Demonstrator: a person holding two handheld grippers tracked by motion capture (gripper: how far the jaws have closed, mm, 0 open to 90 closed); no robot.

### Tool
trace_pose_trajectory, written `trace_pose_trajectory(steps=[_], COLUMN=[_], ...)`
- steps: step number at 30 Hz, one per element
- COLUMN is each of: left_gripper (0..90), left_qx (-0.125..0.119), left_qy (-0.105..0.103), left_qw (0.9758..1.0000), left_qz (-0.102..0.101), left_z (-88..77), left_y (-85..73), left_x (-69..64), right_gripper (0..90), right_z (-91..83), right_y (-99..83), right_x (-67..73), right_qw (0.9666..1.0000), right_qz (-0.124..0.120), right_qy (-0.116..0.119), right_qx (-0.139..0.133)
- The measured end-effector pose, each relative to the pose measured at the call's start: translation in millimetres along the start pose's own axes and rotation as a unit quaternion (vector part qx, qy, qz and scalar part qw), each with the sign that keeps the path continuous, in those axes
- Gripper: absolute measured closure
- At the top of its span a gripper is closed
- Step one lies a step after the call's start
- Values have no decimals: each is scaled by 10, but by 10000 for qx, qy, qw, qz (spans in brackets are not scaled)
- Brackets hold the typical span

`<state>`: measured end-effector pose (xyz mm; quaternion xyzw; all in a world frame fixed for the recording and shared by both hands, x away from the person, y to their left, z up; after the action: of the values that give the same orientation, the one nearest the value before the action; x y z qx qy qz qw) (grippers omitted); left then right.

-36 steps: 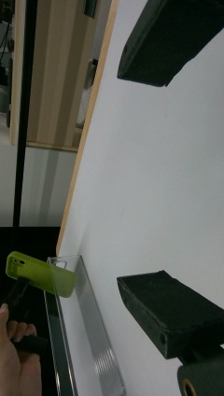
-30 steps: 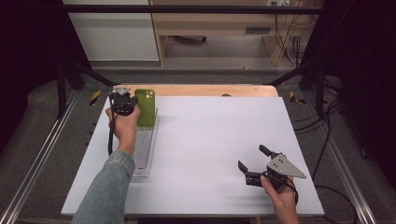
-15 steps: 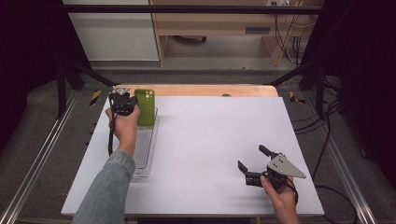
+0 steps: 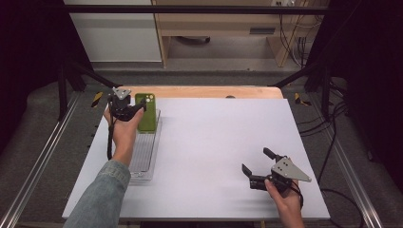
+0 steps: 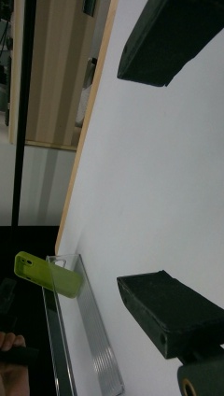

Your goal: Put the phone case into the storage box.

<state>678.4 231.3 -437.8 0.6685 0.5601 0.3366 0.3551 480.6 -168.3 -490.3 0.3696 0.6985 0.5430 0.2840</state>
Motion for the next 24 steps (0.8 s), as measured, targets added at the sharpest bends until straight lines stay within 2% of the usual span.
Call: trace_pose_trajectory(steps=[5, 12, 18, 20, 24], left_gripper=[281, 160, 143, 142, 130], left_qx=[5, 22, -27, -76, -106], left_qy=[-132, -480, -509, -440, -482], left_qw=[9999, 9988, 9987, 9990, 9988], left_qz=[3, 16, 38, 97, 62], left_z=[-26, -10, -35, -56, -81], left_y=[-25, -42, -40, -26, -17], left_x=[-33, -124, -106, -84, -72], right_gripper=[33, 33, 34, 34, 34], right_z=[2, 1, 4, 6, 5], right_y=[2, -1, -4, -11, -12], right_x=[13, 5, 6, 6, 3], right_qw=[10000, 10000, 10000, 10000, 10000], right_qz=[-13, -26, -28, -32, -28], right_qy=[10, -8, -1, -5, -4], right_qx=[4, 18, 20, 43, 44])
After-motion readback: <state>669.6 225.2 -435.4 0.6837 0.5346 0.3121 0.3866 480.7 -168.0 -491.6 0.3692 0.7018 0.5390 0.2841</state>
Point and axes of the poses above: each handheld gripper's, and its own axes: z roughly forward along the jaws, y roughly out of its top, x roughly to its left, the point moved 10 cm from there along z, roughly forward along the jaws, and after that the axes turned 4 degrees about x, right-handed, at the moved point
